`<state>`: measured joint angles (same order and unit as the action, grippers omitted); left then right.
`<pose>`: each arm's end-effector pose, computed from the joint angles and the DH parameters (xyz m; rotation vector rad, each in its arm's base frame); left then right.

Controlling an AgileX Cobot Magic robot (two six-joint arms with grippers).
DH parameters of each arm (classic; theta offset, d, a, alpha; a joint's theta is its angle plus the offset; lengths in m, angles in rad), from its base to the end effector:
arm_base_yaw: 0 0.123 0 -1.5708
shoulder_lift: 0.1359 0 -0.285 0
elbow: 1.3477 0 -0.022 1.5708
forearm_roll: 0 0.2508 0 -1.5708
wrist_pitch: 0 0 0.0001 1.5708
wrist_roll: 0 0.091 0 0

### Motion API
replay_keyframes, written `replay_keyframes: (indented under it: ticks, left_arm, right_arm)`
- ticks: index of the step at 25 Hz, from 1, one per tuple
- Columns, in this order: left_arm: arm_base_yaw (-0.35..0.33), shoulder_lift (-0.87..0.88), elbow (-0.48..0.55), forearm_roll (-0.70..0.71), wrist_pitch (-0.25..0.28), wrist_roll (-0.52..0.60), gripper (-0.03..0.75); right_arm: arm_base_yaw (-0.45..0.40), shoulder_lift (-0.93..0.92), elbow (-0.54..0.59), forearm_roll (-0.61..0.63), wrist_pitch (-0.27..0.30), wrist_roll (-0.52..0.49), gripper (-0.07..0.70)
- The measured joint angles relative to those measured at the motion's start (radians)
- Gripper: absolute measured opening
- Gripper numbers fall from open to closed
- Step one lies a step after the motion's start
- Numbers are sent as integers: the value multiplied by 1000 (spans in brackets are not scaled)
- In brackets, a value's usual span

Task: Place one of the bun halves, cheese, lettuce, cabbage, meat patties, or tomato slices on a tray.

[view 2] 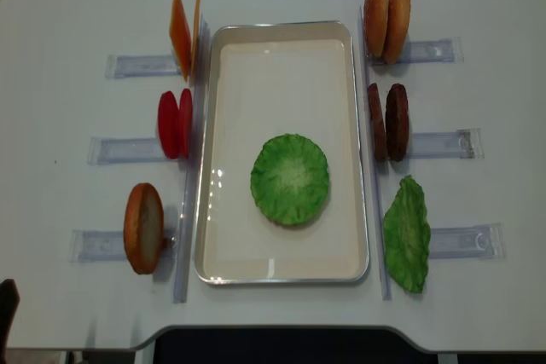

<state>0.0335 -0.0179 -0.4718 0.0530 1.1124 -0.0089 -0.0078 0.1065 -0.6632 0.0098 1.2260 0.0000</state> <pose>-0.0068 0.0041 0.2654 -0.0484 2.1055 0.0789 -0.0133 0.0009 0.3095 0.0066 2.1529 0.0073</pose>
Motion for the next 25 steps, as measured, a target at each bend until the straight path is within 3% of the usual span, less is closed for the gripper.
replay_keyframes:
  ticks: [6,13,19,22,25]
  left_arm:
    - [0,0,0,0,0,0,534]
    - [0,0,0,0,0,0,534]
    - [0,0,0,0,0,0,534]
    - [0,0,0,0,0,0,534]
    - [0,0,0,0,0,0,534]
  right_arm:
    - [0,-113,78,17,3,-10,577]
    - [0,-114,99,88,5,-129,577]
    - [0,-114,117,25,-3,-105,571]
    - [0,-115,144,20,-63,-50,559]
    - [0,-115,156,19,-80,-29,546]
